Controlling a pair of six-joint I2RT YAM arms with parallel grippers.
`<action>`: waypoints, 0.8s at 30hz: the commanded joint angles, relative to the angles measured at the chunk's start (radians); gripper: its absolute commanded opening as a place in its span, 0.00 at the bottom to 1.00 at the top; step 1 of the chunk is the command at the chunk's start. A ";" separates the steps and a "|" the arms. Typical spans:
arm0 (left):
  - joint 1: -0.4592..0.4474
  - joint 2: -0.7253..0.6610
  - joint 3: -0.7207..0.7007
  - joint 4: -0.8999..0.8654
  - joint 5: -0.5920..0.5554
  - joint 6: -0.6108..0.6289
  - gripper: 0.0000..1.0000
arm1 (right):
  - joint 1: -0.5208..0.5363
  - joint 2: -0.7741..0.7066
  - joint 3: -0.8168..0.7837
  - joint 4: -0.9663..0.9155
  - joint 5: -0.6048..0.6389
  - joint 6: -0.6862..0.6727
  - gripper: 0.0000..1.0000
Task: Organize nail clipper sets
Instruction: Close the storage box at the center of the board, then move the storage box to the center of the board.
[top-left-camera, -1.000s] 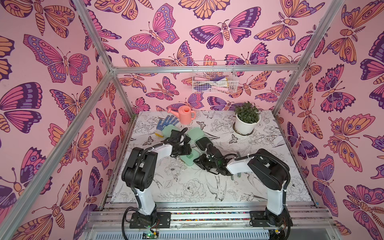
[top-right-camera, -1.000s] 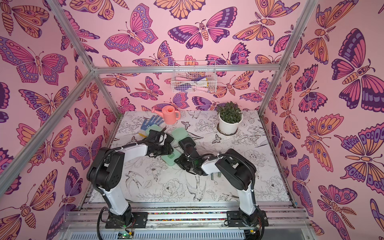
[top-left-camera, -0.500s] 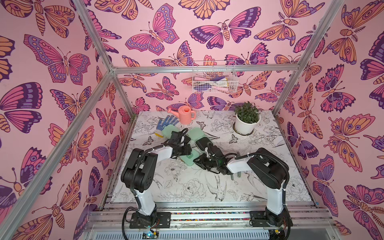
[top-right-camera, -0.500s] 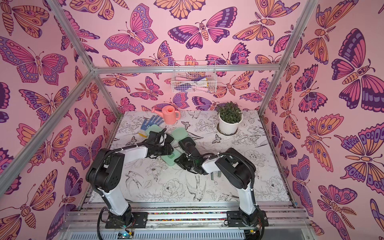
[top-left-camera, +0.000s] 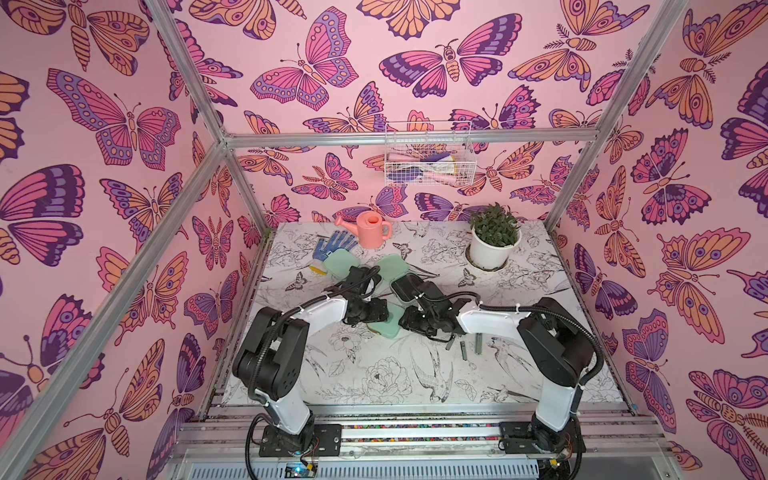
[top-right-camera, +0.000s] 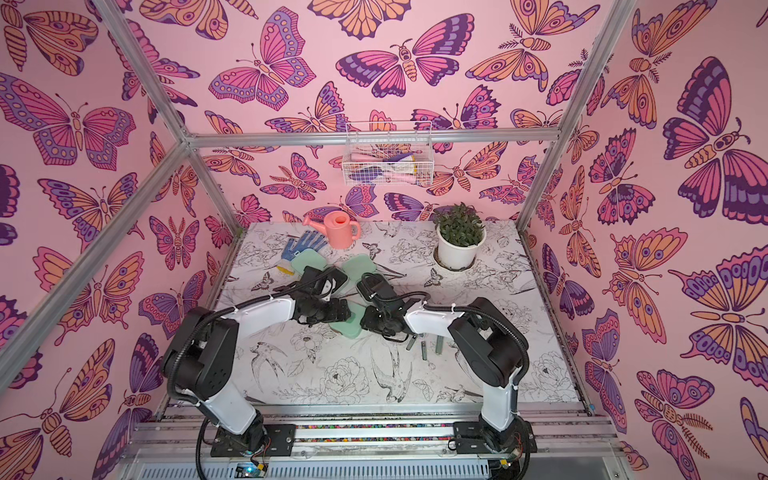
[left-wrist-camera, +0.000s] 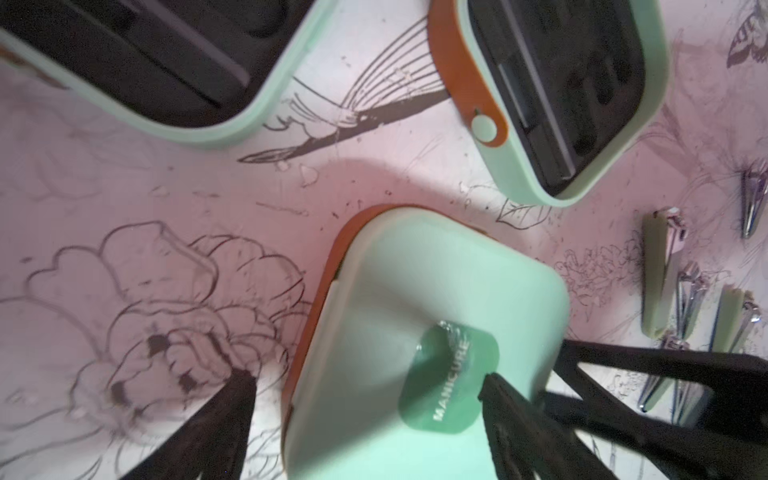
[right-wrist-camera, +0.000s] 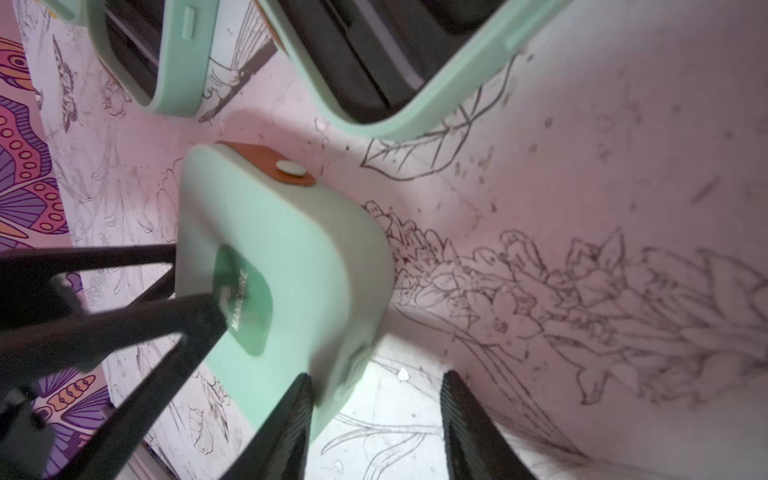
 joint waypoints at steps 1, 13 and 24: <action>0.008 -0.097 0.051 -0.131 -0.107 -0.016 0.90 | -0.010 0.077 0.044 -0.093 -0.013 -0.060 0.50; 0.093 -0.452 0.060 -0.404 -0.188 -0.077 0.93 | 0.059 0.200 0.095 0.063 -0.172 0.088 0.38; 0.117 -0.436 0.057 -0.441 -0.144 -0.156 0.91 | 0.162 0.358 0.379 0.060 -0.187 0.235 0.35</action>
